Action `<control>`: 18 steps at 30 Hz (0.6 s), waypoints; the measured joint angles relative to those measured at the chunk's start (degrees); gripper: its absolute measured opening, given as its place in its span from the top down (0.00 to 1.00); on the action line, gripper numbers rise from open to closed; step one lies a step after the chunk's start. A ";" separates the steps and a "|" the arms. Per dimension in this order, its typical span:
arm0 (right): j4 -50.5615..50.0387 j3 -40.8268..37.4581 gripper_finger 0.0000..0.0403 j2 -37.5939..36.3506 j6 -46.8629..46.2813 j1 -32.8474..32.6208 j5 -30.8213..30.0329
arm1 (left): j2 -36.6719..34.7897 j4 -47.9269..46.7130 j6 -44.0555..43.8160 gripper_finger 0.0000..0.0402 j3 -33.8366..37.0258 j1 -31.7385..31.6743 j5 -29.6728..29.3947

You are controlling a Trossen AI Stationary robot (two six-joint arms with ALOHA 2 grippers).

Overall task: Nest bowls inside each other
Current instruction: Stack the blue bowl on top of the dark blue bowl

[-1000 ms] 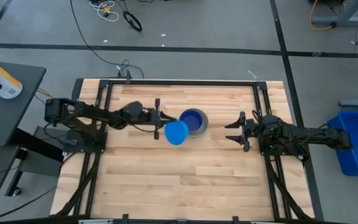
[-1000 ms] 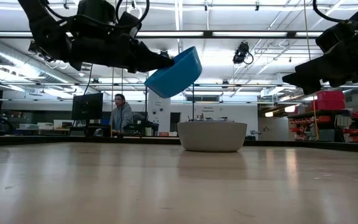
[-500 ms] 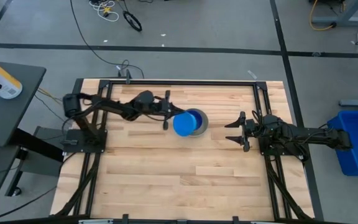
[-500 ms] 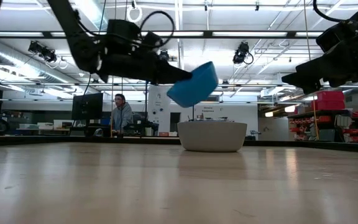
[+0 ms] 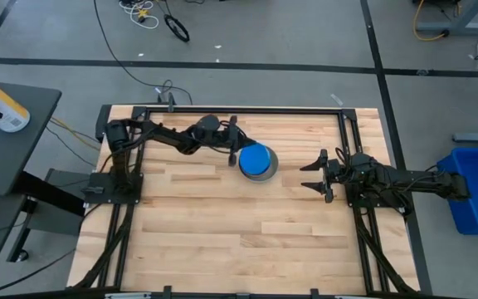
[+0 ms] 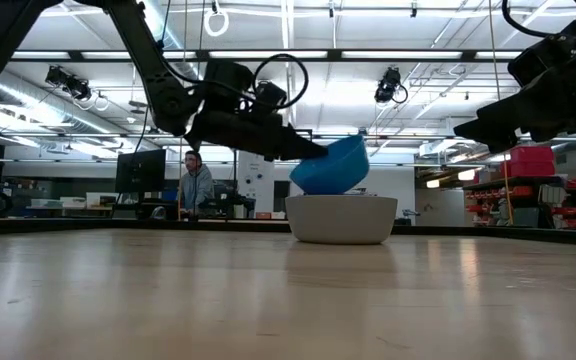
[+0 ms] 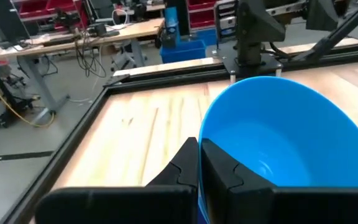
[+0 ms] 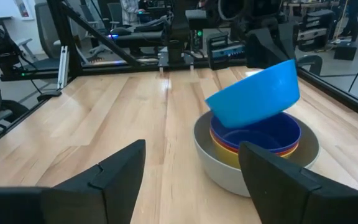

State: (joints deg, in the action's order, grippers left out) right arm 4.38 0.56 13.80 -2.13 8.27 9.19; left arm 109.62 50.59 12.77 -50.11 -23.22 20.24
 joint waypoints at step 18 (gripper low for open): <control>0.04 0.00 0.44 0.00 -0.95 0.01 -0.02 | -0.11 -9.02 -0.52 0.99 -0.24 -0.90 -2.69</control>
State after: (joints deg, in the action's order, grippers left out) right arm 4.43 0.56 13.80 -3.08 8.28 9.17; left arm 109.51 41.57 12.25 -50.34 -24.12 17.55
